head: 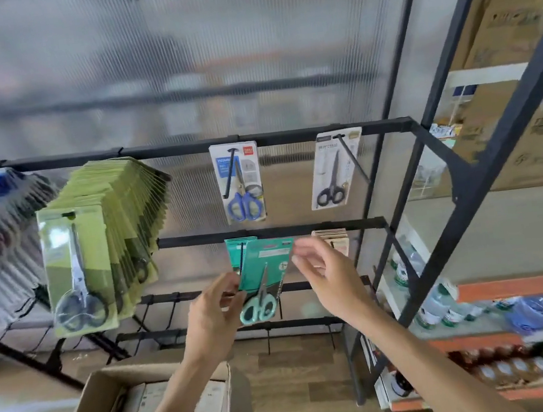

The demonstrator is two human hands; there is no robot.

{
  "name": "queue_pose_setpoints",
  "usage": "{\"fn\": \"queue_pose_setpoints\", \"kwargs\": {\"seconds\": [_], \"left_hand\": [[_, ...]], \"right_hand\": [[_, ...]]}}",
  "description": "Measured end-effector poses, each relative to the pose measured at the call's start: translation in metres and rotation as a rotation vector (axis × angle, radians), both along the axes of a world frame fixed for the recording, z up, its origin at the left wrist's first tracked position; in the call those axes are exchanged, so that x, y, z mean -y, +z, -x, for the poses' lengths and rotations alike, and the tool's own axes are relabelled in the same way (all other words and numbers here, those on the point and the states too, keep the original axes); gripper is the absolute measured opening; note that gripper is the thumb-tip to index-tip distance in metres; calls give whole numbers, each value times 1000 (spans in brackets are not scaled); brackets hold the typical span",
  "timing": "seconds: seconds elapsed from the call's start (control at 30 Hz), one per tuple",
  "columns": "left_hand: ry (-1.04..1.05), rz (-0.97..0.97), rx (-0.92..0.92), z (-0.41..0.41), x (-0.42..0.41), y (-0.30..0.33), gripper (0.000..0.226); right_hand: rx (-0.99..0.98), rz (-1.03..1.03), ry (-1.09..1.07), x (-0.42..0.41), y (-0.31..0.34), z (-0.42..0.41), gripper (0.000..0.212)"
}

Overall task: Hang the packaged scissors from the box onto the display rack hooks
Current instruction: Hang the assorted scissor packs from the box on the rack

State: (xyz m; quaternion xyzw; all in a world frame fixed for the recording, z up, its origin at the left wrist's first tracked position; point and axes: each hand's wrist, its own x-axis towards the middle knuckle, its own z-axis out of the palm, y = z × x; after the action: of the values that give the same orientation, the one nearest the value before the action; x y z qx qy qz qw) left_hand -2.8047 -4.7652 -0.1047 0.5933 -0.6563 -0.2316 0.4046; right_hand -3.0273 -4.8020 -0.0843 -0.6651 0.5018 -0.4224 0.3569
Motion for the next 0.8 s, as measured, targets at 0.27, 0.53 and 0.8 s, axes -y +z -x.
{"fn": "queue_pose_setpoints", "kwargs": {"seconds": [0.27,0.53,0.8], "left_hand": [[44,-215,36,-42,-47,-52,23],[10,-371,220,-58,-68,-70,58],[17,-438,232,-70,-75,-86,55]], "right_hand": [[125,-214,5,-32,-67,-50,3],[-147,-337,-24,26,-96,-72,12],[-196,-465,-86,35,-126,-93,18]]}}
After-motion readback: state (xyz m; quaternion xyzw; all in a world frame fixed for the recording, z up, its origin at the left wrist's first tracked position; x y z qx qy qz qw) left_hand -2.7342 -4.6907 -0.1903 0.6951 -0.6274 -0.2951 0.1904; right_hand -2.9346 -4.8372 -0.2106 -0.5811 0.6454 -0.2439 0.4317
